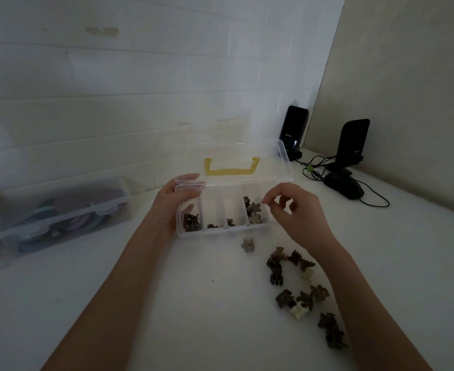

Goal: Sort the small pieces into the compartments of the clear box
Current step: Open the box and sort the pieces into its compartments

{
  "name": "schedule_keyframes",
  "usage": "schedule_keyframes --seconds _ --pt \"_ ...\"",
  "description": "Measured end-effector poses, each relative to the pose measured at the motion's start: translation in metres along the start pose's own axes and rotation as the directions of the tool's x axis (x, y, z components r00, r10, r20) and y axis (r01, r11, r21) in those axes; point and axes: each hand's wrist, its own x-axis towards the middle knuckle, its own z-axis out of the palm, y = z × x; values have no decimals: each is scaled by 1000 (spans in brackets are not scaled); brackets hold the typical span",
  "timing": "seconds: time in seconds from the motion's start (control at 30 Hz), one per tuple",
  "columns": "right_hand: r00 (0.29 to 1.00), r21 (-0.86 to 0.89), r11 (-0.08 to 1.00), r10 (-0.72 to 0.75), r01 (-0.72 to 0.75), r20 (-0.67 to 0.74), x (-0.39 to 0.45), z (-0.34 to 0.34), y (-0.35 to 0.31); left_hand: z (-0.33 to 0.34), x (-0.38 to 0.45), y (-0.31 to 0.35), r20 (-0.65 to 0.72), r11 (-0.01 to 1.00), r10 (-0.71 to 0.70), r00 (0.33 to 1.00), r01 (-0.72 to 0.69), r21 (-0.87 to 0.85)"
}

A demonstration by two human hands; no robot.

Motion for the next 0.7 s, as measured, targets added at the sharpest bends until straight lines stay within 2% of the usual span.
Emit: schedule_keyframes --seconds 0.13,0.23,0.4,0.53,0.7 --pt "973 -17 1000 -9 14 229 -11 -15 -1 0 0 0 -3 1000 2 1000 -1 5" --pt "940 -154 987 9 47 341 -16 -9 -4 0 0 0 -16 1000 6 1000 -6 2" --pt "913 -346 934 67 83 402 -19 2 -7 -2 0 1 -44 1000 15 999 -16 -18" --pt "876 -382 921 122 75 467 -21 11 -6 -2 0 1 -34 1000 21 999 -21 -5" --pt "864 -335 941 128 49 487 -19 13 -6 -3 1 0 -44 1000 15 999 -16 -14"
